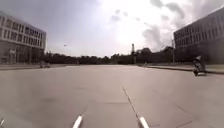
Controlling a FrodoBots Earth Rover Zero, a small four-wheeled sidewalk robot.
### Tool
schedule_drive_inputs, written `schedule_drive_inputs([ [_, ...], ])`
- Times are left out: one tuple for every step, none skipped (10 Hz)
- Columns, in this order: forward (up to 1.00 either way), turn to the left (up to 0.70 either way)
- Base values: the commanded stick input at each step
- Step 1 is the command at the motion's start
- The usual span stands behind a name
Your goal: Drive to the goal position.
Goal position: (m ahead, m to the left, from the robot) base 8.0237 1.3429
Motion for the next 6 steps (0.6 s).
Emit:
schedule_drive_inputs([
  [1.0,-0.01],
  [1.0,-0.01],
  [1.0,-0.01],
  [1.0,-0.01],
  [1.0,-0.01],
  [1.0,-0.01],
])
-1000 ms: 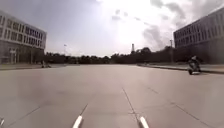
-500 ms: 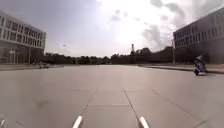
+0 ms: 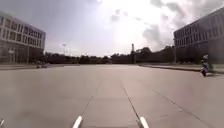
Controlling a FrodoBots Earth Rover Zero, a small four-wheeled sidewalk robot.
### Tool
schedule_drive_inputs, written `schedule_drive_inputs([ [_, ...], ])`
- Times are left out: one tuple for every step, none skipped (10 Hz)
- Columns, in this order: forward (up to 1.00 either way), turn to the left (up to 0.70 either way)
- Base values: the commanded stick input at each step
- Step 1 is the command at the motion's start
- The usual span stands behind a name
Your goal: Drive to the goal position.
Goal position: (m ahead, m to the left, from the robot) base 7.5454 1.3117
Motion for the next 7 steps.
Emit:
schedule_drive_inputs([
  [1.0,-0.01],
  [1.0,-0.01],
  [1.0,-0.01],
  [1.0,-0.01],
  [1.0,-0.01],
  [1.0,-0.01],
  [1.0,-0.01],
])
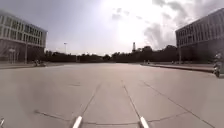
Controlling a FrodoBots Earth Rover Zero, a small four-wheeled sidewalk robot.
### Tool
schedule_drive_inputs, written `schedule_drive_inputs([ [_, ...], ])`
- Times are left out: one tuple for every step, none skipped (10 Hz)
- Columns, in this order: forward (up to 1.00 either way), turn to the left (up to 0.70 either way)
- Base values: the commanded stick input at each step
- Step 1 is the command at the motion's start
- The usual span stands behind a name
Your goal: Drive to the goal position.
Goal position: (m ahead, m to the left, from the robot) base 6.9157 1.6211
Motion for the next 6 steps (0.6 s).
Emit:
schedule_drive_inputs([
  [1.0,-0.01],
  [1.0,-0.01],
  [1.0,-0.01],
  [1.0,-0.01],
  [1.0,-0.01],
  [1.0,-0.01],
])
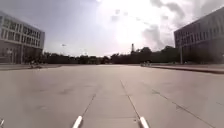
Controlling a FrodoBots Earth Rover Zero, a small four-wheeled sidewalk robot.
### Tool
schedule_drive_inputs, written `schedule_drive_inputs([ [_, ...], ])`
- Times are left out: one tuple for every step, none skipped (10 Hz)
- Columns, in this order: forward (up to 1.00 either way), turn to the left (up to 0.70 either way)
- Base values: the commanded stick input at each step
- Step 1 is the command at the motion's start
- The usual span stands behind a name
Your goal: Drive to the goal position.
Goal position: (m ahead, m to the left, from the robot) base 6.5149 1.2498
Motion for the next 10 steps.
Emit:
schedule_drive_inputs([
  [1.0,-0.01],
  [1.0,-0.01],
  [1.0,-0.01],
  [1.0,-0.01],
  [1.0,-0.01],
  [1.0,-0.01],
  [1.0,-0.01],
  [1.0,-0.01],
  [1.0,-0.01],
  [1.0,-0.01],
])
